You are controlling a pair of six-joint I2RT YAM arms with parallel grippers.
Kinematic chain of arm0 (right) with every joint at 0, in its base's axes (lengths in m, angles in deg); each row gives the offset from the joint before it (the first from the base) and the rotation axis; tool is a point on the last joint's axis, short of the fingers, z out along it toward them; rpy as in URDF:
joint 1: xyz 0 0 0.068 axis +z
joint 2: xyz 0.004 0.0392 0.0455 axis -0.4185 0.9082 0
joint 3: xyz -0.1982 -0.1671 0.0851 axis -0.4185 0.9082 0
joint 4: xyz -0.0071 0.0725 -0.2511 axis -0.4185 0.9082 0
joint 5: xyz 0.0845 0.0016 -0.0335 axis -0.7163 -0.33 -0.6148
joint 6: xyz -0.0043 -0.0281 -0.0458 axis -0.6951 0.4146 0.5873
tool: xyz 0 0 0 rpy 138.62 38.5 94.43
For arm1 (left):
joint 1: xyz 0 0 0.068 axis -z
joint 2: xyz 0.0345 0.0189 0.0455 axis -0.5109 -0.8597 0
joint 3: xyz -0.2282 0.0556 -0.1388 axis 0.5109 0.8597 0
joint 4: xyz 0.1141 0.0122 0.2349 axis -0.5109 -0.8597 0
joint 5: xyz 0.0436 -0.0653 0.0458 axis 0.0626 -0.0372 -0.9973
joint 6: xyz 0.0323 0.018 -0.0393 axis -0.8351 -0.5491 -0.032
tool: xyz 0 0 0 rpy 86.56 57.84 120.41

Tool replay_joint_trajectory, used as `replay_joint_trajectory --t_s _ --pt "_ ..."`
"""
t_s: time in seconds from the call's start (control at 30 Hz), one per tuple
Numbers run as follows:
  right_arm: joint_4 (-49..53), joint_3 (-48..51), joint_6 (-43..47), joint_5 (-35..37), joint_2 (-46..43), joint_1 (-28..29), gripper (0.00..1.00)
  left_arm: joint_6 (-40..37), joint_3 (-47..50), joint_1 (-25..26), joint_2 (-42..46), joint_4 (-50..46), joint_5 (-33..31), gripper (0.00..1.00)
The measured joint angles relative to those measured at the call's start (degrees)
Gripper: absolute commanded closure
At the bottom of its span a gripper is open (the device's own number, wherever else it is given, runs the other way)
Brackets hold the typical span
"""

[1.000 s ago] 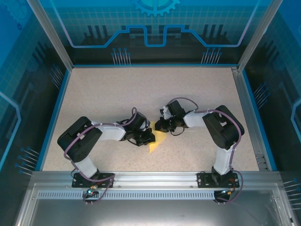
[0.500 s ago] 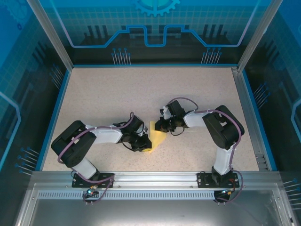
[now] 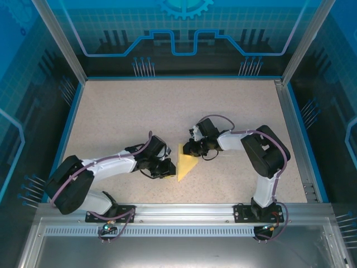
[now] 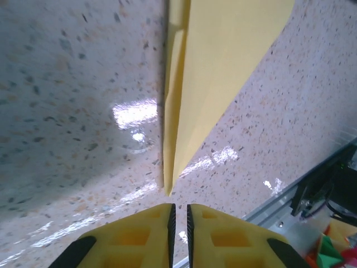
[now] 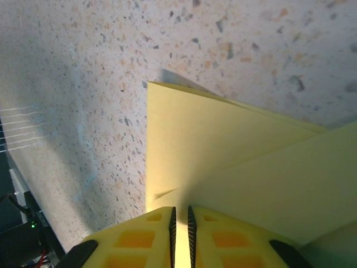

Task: Fold a paper plane with a square sheet of paper (pick it up from the middle)
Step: Fourth fold the wing at the center of the table.

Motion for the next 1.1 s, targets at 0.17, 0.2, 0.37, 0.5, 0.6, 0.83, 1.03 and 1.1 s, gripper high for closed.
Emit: replay_joint_trajectory --t_s 0.17,0.2,0.37,0.5,0.6,0.83,1.03,1.1 --pt "5.53 0.02 1.07 3.58 -5.97 0.00 0.67 -0.83 -2.10 0.00 0.17 -2.51 -5.38 0.72" --pt "6.27 0.02 1.25 4.35 -7.39 0.00 0.66 -1.09 -2.43 0.00 0.17 -2.62 -6.12 0.70" --pt "8.31 2.25 1.44 8.85 -15.89 -0.04 0.64 -1.53 -5.05 0.00 -0.76 -2.97 -8.48 0.62" --pt "9.46 6.88 0.42 11.39 -19.23 -0.07 0.60 -1.73 -7.74 0.00 -3.54 -2.91 -8.96 0.61" --pt "10.12 10.16 -0.50 12.41 -20.06 -0.07 0.60 -2.58 -9.33 0.00 -5.73 -3.08 -9.60 0.61" --pt "8.87 15.10 -3.26 12.83 -20.96 -0.07 0.57 -3.23 -12.17 0.00 -9.53 -3.43 -10.60 0.61" --pt "7.06 15.82 -4.76 12.83 -20.96 -0.04 0.57 -4.20 -13.00 0.00 -11.82 -3.52 -10.84 0.61" --pt "6.71 15.85 -4.98 12.83 -20.96 -0.04 0.57 -4.31 -13.07 0.00 -12.26 -3.65 -11.04 0.62"
